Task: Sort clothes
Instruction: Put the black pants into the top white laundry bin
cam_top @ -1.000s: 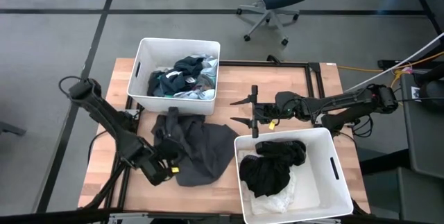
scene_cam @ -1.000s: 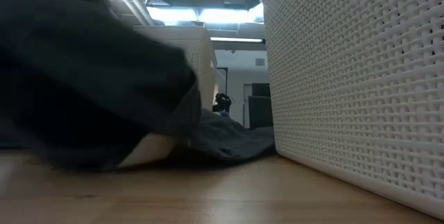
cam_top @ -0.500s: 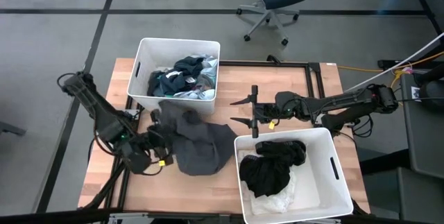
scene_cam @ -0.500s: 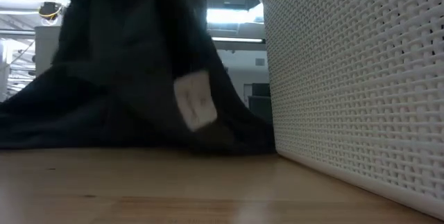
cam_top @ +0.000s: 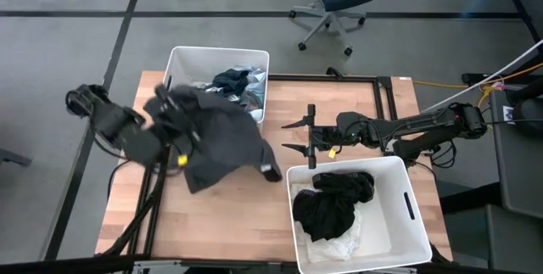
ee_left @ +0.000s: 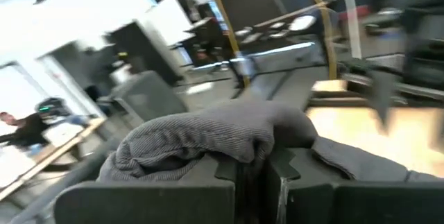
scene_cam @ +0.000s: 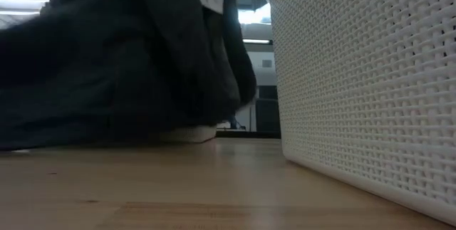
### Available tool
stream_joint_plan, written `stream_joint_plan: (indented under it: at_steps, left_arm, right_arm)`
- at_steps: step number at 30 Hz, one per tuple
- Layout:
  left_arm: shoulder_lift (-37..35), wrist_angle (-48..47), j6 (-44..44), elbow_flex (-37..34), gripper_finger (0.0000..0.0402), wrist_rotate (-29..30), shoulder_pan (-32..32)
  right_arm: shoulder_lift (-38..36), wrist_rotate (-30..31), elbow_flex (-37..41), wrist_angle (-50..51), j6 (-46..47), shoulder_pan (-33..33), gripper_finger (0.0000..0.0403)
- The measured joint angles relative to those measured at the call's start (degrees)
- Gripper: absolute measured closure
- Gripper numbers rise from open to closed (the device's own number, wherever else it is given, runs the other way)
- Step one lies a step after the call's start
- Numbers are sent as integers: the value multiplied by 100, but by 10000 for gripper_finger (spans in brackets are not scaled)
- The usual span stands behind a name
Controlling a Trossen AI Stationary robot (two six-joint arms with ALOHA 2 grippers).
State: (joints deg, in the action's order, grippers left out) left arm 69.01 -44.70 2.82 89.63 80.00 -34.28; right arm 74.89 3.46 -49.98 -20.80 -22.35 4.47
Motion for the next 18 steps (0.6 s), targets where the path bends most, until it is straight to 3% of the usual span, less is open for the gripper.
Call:
stream_joint_plan:
  at_steps: [5, 10, 18]
  left_arm:
    - [-210, 896, 1362, 351, 396, 154, 453]
    - [-368, 2939, 3451, 572, 393, 91, 852]
    - [-390, 6321, 6277, 638, 386, -1115, 1302]
  right_arm:
    - [0, 0, 0, 0, 0, 0, 170]
    - [0, 0, 0, 0, 0, 0, 170]
    - [0, 0, 0, -2, 0, 0, 170]
